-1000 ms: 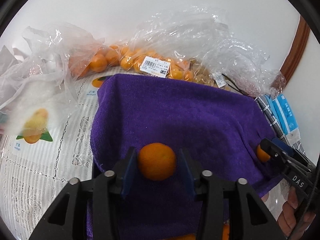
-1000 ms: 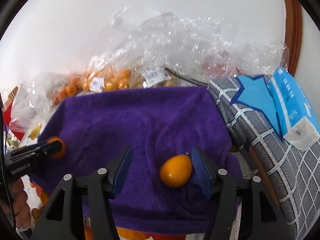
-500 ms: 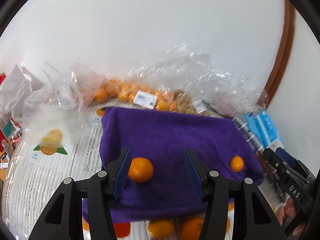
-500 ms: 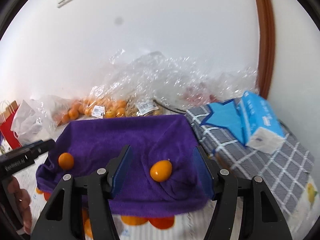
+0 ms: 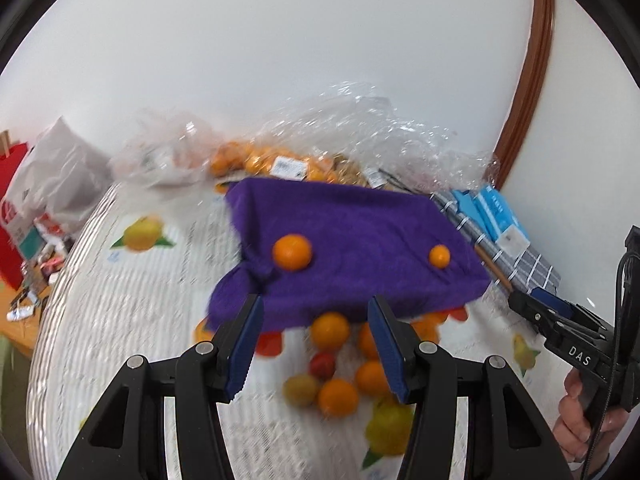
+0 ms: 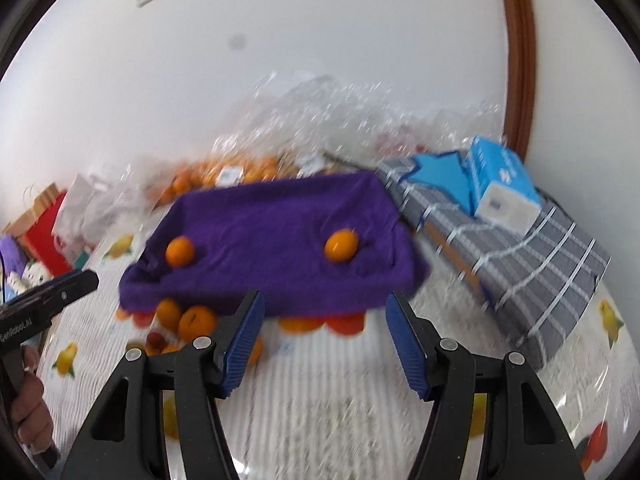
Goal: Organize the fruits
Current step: 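Open the left tool to drop its orange on the towel, withdraw, then grasp a large orange with the right tool and lift it, then grasp a small yellow-green fruit with the left tool while the right tool holds the orange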
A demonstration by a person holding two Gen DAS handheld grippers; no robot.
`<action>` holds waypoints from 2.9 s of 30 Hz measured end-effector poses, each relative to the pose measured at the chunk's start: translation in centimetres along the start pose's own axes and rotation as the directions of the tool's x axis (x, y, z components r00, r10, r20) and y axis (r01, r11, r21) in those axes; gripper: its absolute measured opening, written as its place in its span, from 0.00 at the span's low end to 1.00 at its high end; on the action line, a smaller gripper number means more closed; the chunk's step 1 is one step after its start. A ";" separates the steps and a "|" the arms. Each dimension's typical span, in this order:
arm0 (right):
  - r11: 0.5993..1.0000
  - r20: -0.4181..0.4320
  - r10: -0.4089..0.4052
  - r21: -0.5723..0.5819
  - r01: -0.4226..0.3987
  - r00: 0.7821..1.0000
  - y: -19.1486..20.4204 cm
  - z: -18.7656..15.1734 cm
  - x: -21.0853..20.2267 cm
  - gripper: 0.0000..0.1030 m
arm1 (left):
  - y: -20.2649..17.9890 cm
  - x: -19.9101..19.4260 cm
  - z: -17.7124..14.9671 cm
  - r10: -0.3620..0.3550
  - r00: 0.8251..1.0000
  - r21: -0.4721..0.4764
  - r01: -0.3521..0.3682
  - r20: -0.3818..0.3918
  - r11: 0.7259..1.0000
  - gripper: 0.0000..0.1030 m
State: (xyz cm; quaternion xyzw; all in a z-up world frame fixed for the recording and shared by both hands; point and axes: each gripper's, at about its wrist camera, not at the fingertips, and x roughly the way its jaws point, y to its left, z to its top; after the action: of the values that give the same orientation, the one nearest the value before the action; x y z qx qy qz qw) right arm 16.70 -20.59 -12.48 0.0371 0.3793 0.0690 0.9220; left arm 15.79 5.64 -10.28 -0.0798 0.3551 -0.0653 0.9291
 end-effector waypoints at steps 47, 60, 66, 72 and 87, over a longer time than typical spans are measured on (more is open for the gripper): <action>0.981 -0.136 0.034 -0.184 -0.059 0.990 6.0 -3.7 8.4 0.41 | 6.5 3.7 -6.5 -0.086 0.991 -0.140 0.071 -0.105 0.988 0.51; 0.989 -0.102 -0.008 -0.150 -0.007 0.995 0.8 -5.6 4.9 0.41 | 5.2 4.8 -4.9 -0.204 0.971 -0.196 0.177 -0.128 0.965 0.39; 0.995 -0.104 0.020 -0.091 -0.030 0.994 -0.8 -6.0 4.4 0.41 | 5.4 6.5 -4.9 -0.243 0.954 -0.255 0.194 -0.175 0.947 0.39; 0.996 -0.113 0.019 -0.082 -0.028 0.993 -0.8 -6.0 4.5 0.41 | 5.4 6.6 -5.2 -0.275 0.947 -0.277 0.223 -0.168 0.935 0.25; 0.998 -0.114 0.043 -0.032 -0.047 0.993 -1.6 -6.1 4.5 0.41 | 4.8 4.7 -6.3 -0.052 0.990 -0.056 0.045 -0.133 0.997 0.25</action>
State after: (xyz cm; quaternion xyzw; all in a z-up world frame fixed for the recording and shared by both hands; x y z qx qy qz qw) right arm 15.78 -21.40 -20.14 0.0257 0.4289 0.0985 0.8976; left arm 15.35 8.82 -18.93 -0.1083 0.4162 -0.0836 0.8989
